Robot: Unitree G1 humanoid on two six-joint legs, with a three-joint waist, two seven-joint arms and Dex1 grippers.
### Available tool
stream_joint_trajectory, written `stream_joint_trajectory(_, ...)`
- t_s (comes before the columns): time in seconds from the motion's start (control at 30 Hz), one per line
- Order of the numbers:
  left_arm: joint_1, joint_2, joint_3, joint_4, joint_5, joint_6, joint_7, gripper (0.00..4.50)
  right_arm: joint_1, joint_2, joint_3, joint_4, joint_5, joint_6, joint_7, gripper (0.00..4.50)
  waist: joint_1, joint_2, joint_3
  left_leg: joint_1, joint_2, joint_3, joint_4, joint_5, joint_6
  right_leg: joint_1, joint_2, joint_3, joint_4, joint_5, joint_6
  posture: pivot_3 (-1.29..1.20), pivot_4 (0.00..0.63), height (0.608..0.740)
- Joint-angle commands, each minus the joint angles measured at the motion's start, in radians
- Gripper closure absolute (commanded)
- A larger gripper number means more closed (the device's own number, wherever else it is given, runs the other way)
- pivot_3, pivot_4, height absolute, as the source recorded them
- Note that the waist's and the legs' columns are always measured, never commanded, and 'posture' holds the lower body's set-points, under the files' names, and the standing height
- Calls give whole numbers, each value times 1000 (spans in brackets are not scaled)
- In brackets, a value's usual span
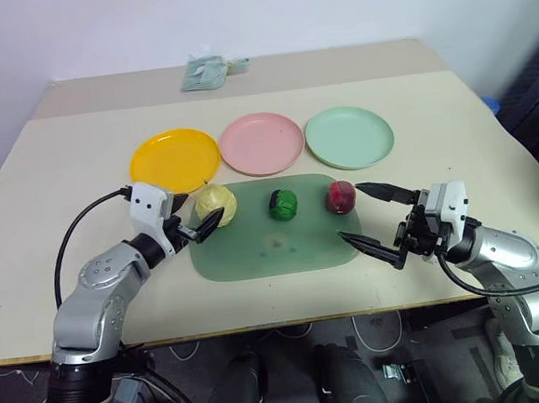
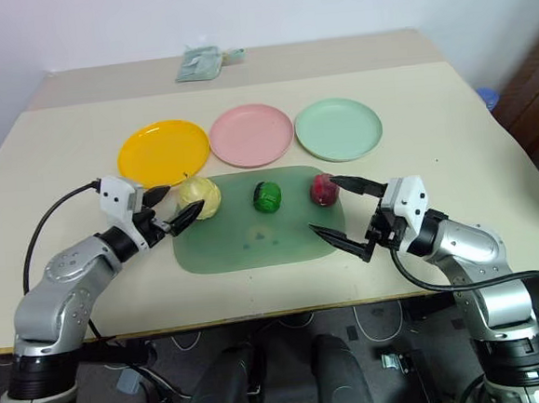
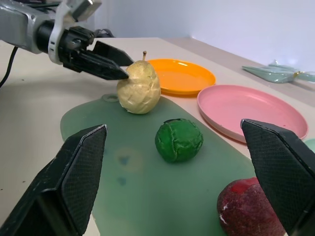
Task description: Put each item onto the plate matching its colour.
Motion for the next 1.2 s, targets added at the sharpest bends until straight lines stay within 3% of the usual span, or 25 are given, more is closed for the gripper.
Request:
stream_joint_trajectory(0.03, -32, -13, -17, 19, 22, -12, 4, 0, -18, -15, -10, -45, 2, 3, -13, 45, 0, 0, 0, 0, 0, 0, 0, 0, 0, 0, 0, 0, 0, 0, 0, 0, 150, 740)
stream_joint_trajectory(0.2, -53, -31, -43, 48, 48, -29, 0, 1670, -15, -16, -11, -74, -3, 23, -39, 0, 1, 0, 0, 0, 0, 0, 0, 0, 0, 0, 0, 0, 0, 0, 1, 0, 150, 740)
stream_joint_trajectory(0.23, -57, -34, -47, 52, 55, -35, 0, 1838, -15, -16, -12, -82, -3, 29, -44, 0, 0, 0, 0, 0, 0, 0, 0, 0, 0, 0, 0, 0, 0, 0, 1, 0, 150, 740)
stream_joint_trajectory(0.4, -86, -60, -21, 75, 62, -70, 14, 1838, -10, -19, -21, -106, -2, 45, -70, 0, 1, 0, 0, 0, 0, 0, 0, 0, 0, 0, 0, 0, 0, 0, 1, 0, 150, 740)
stream_joint_trajectory(0.57, -243, -96, 79, 190, 86, -71, 160, 1838, -8, -18, -23, -110, -4, 45, -84, 0, 1, -1, 1, 0, 0, 0, 1, 0, 0, 0, 0, 0, 0, 1, 3, 0, 150, 740)
stream_joint_trajectory(0.8, -511, -103, 81, 568, 228, -192, 310, 1838, -8, 3, -19, -22, -31, -33, -67, 0, 1, -1, 0, 0, -2, 0, 1, 0, 0, 0, 1, -2, 1, 2, 4, 0, 150, 740)
stream_joint_trajectory(1.03, -623, -142, 78, 916, 282, -355, 330, 1838, -21, 12, 4, 29, -60, -92, -48, 0, 0, -2, 1, 0, -2, 0, 1, 0, 0, 0, 1, -3, 2, 3, 5, 0, 150, 740)
stream_joint_trajectory(1.07, -628, -147, 79, 941, 282, -371, 326, 847, -24, 13, 8, 30, -65, -95, -50, 0, 0, -2, 1, 0, -2, 0, 1, 0, 0, 0, 1, -3, 2, 3, 5, 0, 150, 740)
stream_joint_trajectory(1.13, -633, -156, 79, 974, 285, -398, 326, 30, -30, 16, 14, 28, -69, -97, -56, 0, 0, -2, 1, 0, -2, 0, 1, 0, 0, 0, 1, -3, 3, 3, 5, 0, 150, 740)
stream_joint_trajectory(1.2, -624, -165, 72, 938, 282, -410, 312, 30, -38, 16, 13, 25, -70, -95, -62, 0, 0, -2, 1, 0, -2, 0, 1, 0, 0, 0, 0, -3, 3, 3, 5, 0, 150, 740)
